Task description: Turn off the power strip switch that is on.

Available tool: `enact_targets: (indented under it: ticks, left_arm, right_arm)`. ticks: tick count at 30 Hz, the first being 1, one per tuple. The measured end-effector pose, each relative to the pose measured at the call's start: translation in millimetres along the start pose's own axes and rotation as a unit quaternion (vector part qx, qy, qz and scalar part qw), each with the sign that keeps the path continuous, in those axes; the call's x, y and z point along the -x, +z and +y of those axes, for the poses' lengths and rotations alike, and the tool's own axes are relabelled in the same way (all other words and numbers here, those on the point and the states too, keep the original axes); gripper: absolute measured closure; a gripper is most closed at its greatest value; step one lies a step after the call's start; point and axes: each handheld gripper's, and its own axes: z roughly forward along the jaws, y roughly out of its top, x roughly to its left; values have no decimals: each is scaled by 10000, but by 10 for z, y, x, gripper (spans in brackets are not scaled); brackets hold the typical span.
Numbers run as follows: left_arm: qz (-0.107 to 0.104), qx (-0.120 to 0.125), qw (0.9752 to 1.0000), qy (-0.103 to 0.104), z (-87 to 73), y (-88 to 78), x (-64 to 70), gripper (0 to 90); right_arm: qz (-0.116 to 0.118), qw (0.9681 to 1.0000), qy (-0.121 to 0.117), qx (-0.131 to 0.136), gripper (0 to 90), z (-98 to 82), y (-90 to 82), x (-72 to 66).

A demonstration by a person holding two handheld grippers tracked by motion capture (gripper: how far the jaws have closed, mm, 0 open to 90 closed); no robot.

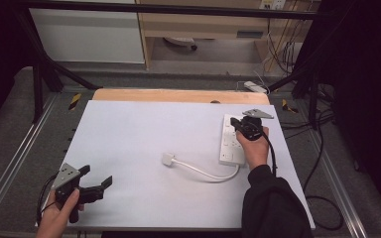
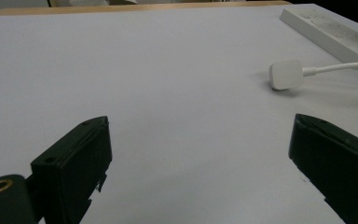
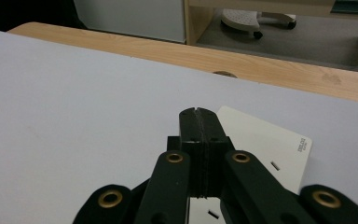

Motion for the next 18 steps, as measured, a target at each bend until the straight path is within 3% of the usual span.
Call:
enact_targets:
  ticks: [18]
  left_arm:
    - [1, -8, 10000, 20, 1, 3, 6, 58]
  right_arm:
    - [78, 9999, -55, -136, 900, -40, 60, -62]
